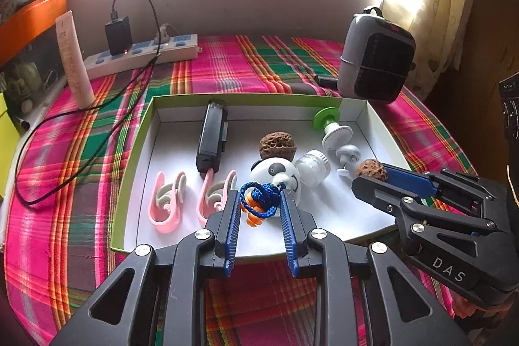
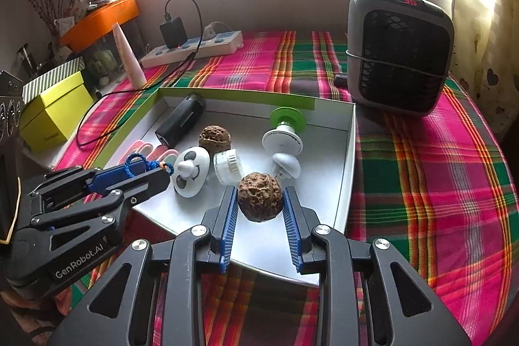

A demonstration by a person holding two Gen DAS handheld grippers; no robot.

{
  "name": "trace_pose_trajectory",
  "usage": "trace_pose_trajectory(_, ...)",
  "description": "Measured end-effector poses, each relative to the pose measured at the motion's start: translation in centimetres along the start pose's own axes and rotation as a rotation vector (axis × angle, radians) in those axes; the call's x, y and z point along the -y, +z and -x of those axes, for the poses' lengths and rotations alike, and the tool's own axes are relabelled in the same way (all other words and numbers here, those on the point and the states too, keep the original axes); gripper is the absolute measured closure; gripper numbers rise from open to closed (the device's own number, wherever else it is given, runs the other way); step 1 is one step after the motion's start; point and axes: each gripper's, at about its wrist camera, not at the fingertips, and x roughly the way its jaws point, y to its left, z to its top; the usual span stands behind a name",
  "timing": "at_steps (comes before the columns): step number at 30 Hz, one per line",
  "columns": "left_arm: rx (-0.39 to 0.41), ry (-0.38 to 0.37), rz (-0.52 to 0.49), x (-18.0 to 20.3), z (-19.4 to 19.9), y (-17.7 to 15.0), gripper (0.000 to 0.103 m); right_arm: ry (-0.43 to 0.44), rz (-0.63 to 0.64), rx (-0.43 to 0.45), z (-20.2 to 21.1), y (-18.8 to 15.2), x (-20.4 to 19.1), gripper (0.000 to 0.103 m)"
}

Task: Organize objects
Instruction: 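Open the left tool releasing the cord while the right tool releases the walnut in the box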

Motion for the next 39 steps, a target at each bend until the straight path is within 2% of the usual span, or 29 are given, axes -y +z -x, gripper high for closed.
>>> trace_pose_trajectory(13, -0.025, -0.001, -0.012, 0.2, -0.8, -0.1, 0.080, -0.017, 0.002, -0.033, -1.0, -0.1, 0.2, 0.074)
trace_pose_trajectory(39, -0.029, 0.022, 0.009, -0.4, -0.9, 0.0, 0.080, -0.010, -0.003, -0.028, -1.2, 0.0, 0.2, 0.074)
